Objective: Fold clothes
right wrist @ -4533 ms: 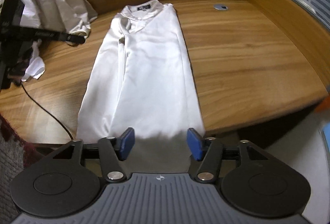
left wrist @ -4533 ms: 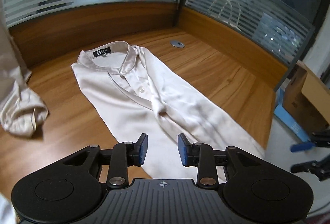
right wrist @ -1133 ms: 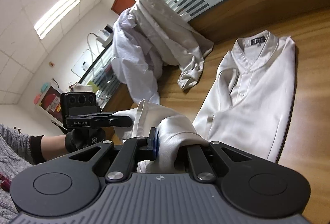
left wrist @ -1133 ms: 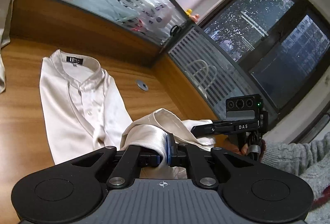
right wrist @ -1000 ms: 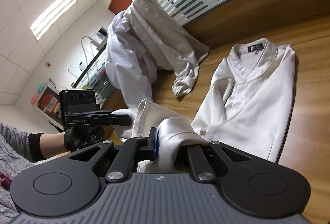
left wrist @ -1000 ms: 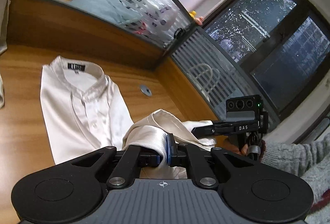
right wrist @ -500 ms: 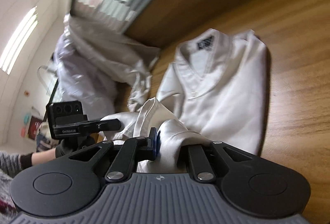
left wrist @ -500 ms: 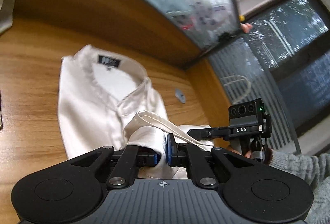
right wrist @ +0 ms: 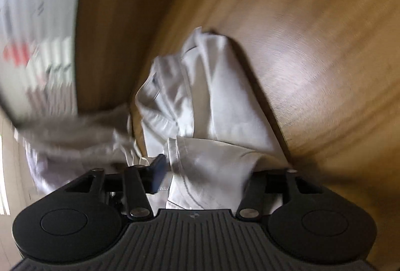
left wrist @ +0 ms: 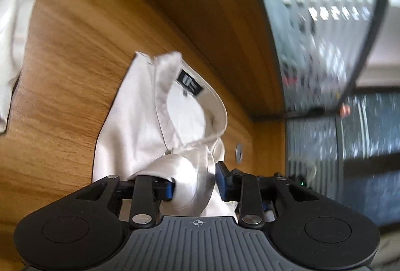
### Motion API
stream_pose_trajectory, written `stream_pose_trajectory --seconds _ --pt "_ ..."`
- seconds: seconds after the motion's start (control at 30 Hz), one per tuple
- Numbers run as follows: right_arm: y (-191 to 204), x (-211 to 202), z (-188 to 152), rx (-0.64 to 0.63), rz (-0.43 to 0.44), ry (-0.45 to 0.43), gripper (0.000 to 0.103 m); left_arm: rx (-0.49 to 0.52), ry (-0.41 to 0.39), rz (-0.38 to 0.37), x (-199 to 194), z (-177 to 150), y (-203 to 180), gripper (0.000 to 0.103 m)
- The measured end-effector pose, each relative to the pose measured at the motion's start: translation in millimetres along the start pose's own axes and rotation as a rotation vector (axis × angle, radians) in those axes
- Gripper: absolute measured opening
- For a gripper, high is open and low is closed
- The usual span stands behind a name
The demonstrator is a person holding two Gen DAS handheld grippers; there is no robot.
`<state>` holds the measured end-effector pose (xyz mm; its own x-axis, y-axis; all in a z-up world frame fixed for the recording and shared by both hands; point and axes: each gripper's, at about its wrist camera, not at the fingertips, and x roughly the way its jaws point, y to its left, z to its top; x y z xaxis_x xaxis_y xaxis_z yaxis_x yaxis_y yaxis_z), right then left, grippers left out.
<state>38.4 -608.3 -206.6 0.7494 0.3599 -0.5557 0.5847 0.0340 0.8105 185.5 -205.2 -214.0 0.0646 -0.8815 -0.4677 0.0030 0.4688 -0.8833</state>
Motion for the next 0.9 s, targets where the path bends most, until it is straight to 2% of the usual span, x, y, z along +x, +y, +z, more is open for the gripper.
stream_pose_trajectory --seconds 0.07,0.2,0.4,0.63,0.73,0.9 --pt "-3.3 3.8 4.4 0.087 -0.017 -0.017 0.070 -0.060 -0.012 -0.005 1.2 2.7 1.6 0.044" --pt "-4.5 4.5 4.1 0.259 -0.026 -0.065 0.078 -0.183 -0.047 -0.042 1.6 11.2 6.7 0.046" --pt "-0.2 -1.8 2.3 0.412 -0.031 -0.147 0.080 -0.201 -0.122 -0.014 -6.6 30.1 4.3 0.047" --pt "18.5 -20.3 -5.7 0.370 -0.014 -0.245 0.083 -0.135 -0.167 0.027 -22.9 32.6 -10.7 0.047" --pt "28.4 -28.9 -10.1 0.333 -0.012 -0.281 0.085 -0.043 -0.159 0.058 -28.5 23.7 -28.3 0.047" --pt "48.2 -49.6 -25.8 0.183 -0.050 -0.283 0.086 0.119 -0.143 0.119 -37.6 -0.7 -63.1 0.047"
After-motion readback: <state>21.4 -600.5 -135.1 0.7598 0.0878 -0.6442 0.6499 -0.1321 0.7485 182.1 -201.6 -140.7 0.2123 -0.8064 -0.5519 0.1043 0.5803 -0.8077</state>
